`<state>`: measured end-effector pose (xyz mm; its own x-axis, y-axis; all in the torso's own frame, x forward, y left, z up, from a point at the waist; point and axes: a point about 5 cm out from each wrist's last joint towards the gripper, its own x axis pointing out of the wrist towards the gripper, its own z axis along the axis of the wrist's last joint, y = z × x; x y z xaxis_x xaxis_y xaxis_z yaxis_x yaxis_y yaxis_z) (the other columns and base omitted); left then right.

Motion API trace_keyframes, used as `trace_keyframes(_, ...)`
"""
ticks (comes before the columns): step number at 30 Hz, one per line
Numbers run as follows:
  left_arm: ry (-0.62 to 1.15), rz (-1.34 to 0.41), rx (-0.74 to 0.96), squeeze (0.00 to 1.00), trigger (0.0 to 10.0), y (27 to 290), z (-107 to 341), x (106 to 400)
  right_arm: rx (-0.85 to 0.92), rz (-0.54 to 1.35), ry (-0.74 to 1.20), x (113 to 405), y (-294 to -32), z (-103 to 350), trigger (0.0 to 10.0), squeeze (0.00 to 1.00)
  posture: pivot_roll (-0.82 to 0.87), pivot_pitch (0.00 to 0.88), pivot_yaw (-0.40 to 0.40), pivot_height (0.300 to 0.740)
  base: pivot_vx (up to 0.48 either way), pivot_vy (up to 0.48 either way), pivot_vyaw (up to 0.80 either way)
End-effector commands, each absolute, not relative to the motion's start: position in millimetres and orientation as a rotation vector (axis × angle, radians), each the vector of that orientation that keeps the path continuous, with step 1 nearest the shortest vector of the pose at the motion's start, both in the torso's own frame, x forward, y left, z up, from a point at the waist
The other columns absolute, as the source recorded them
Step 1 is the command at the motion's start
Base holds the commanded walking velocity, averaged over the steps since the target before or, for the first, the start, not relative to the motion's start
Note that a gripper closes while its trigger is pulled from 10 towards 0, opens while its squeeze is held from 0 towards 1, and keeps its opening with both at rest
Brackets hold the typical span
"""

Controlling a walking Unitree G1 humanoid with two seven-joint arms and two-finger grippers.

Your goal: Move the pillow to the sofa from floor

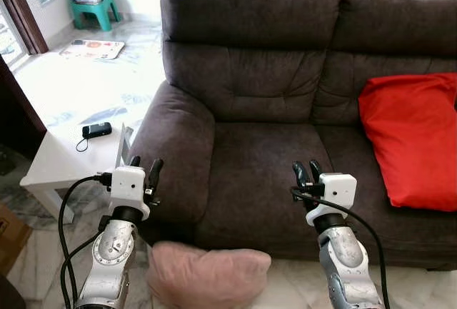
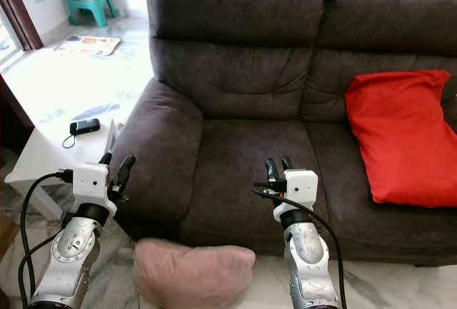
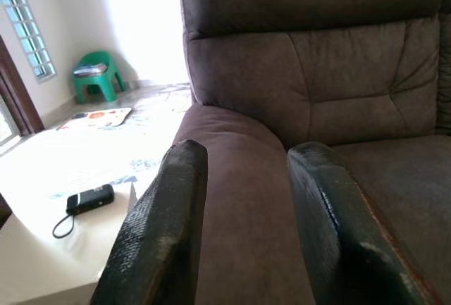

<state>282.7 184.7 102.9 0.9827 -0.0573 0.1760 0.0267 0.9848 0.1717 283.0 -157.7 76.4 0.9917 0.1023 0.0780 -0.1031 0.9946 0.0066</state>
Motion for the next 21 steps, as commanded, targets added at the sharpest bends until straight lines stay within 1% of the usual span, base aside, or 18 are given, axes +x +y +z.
trace_keyframes(1, -0.199, -0.033, 0.167, 0.00, 10.0, 185.1, 107.2, 282.6, 0.005, 0.109, -0.098, 283.2, -157.8, 81.5, 10.0, 0.00, 0.11, 0.036, -0.056, 0.670, 0.000, 0.000, 0.00)
trace_keyframes(12, -0.189, -0.023, 0.168, 0.00, 10.0, 188.0, 105.2, 281.0, 0.007, 0.121, -0.077, 282.8, -155.9, 80.4, 10.0, 0.00, 0.11, 0.047, -0.060, 0.670, 0.000, 0.000, 0.00)
trace_keyframes(16, -0.186, -0.027, 0.166, 0.00, 10.0, 187.6, 104.6, 280.8, 0.007, 0.129, -0.075, 282.7, -154.5, 80.2, 10.0, 0.00, 0.11, 0.048, -0.061, 0.647, 0.000, 0.000, 0.00)
trace_keyframes(21, -0.183, -0.031, 0.164, 0.00, 10.0, 186.5, 103.9, 280.6, 0.006, 0.134, -0.079, 282.0, -154.2, 80.9, 10.0, 0.00, 0.11, 0.051, -0.062, 0.633, 0.000, 0.000, 0.00)
